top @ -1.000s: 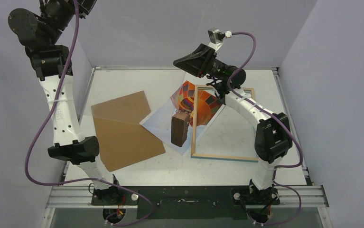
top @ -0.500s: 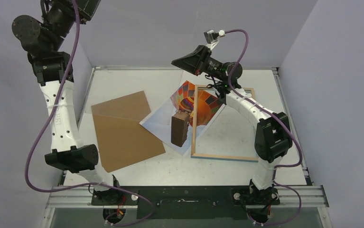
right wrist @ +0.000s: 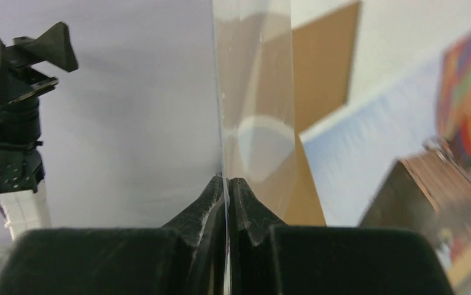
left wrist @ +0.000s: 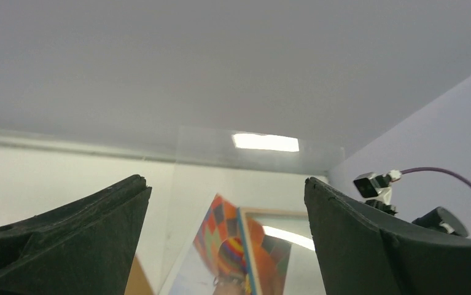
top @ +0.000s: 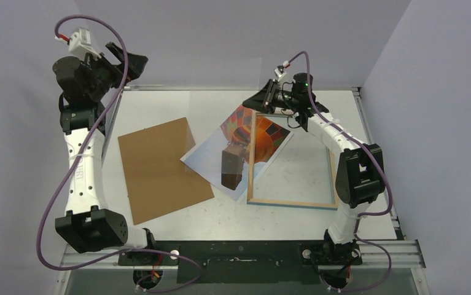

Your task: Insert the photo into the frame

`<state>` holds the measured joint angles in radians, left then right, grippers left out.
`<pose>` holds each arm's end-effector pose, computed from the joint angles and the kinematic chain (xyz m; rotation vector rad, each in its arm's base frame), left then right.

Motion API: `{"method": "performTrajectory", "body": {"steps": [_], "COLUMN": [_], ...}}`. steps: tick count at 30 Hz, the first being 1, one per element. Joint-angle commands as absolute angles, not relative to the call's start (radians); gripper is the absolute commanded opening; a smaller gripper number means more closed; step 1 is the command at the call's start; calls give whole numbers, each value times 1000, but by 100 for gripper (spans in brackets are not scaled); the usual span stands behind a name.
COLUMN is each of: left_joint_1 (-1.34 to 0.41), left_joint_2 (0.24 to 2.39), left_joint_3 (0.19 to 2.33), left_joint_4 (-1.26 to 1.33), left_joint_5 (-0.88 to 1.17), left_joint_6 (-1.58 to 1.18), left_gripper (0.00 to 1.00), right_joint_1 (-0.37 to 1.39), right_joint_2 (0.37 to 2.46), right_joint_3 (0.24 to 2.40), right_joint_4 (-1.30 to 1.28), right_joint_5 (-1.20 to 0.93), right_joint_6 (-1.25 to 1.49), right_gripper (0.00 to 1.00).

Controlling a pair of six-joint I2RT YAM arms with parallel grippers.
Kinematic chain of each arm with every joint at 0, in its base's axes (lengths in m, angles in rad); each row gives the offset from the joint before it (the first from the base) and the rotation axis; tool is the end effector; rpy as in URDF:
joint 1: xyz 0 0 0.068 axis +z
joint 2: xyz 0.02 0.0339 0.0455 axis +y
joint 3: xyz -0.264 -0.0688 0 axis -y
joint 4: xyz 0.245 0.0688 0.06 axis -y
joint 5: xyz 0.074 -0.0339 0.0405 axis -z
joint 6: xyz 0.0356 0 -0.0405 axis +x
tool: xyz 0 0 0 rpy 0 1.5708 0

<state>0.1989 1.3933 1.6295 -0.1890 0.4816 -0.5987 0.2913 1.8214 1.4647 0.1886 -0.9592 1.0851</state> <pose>0.3003 0.0437 0.4940 -0.2295 1.5518 -0.6819 0.4027 0.1512 0.3241 -0.0348 2.0490 1.7603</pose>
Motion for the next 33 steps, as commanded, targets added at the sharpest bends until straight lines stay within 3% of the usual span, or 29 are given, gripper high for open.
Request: {"method": "performTrajectory", "body": {"steps": [1,5,11,18,26,33], "left_joint_1": [210,209,186,117,-101,-212], "left_joint_2": [1427,1470,1502,1602,1830,1984], "left_joint_3": [1542,1427,1318,1283,1422,1501], "left_joint_4": [-343,-322,-317,-326,-348,-287], "left_joint_5": [476,556,562,593,623,683], "left_joint_6": [-476,-513,-532,-510,-510,-561], "left_gripper": [97,97,97,97,83,78], "right_joint_1": [220,135,36,8,-42,-69], "right_joint_2": [1792,1864,1956,2014,1985,1937], "right_joint_3": [1469,1552,1530,1577,1599,1604], "right_joint_4": [-299,-727,-924,-1050,-1091,-1006], "right_joint_5": [-973,-873,-809,-661,-507,-460], "right_joint_6": [812,538,337,212,139,145], "right_gripper": [0,0,0,0,0,0]}}
